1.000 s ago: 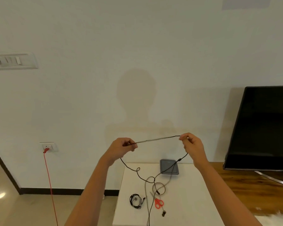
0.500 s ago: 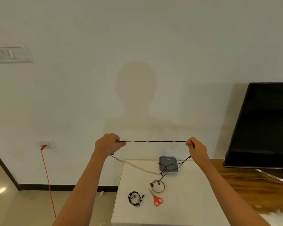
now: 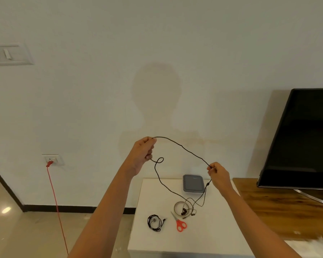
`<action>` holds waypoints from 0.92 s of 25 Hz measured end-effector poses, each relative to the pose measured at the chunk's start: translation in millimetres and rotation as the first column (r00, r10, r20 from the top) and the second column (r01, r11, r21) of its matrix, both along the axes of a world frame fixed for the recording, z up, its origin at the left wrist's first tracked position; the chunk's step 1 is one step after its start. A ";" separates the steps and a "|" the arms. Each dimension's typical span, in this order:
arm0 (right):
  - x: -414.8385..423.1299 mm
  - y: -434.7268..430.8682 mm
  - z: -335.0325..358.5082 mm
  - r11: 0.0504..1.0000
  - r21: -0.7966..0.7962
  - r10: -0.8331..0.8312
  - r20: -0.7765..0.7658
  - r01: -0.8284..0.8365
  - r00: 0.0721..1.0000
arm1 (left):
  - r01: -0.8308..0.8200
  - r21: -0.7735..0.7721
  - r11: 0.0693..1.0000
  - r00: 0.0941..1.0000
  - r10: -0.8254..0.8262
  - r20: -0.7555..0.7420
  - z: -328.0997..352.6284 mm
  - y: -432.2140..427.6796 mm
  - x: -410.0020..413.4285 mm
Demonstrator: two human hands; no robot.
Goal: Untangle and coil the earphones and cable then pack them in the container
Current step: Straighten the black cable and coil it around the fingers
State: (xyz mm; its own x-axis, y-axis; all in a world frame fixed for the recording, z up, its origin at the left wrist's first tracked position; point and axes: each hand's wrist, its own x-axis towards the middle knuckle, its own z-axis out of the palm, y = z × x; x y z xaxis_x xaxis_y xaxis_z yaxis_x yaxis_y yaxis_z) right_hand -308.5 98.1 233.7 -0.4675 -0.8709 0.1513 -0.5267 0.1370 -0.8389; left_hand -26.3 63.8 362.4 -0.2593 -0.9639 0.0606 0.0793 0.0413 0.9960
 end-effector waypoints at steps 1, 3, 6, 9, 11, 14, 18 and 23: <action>0.5 -0.9 -0.4 1.000 0.009 -0.020 -0.010 0.020 1.000 | 0.002 -0.015 1.000 1.000 -0.002 -0.009 6.7 2.4 -2.4; -0.3 -1.2 -2.5 0.999 0.026 -0.042 -0.025 0.043 0.999 | 0.029 -0.046 0.999 0.999 -0.030 -0.024 19.9 6.0 -4.6; 3.9 5.2 -0.1 0.999 0.043 -0.025 -0.031 0.027 0.999 | 0.102 -0.081 0.991 0.995 -0.102 0.003 33.4 10.6 -8.5; 27.0 16.8 24.3 0.986 0.032 0.164 0.077 -0.167 0.984 | 0.116 -0.132 0.984 0.979 -0.091 0.184 32.9 14.5 -20.6; 50.8 23.9 51.8 0.903 -0.080 0.427 0.295 -0.423 0.855 | 0.147 -0.180 0.973 0.934 -0.076 0.350 25.3 16.1 -32.1; 74.7 24.9 83.5 0.819 -0.230 0.567 0.173 -0.526 0.806 | 0.167 -0.271 0.948 0.838 0.008 0.545 8.4 15.8 -40.9; 62.3 21.2 95.1 0.905 -0.370 0.216 -0.022 -0.209 0.976 | 0.233 -0.211 0.949 0.760 -0.042 0.648 -13.9 10.8 -14.6; 14.2 13.4 82.4 0.886 -0.377 -0.181 0.257 0.271 0.949 | 0.190 -0.211 0.959 0.701 0.019 0.713 -40.0 2.1 35.6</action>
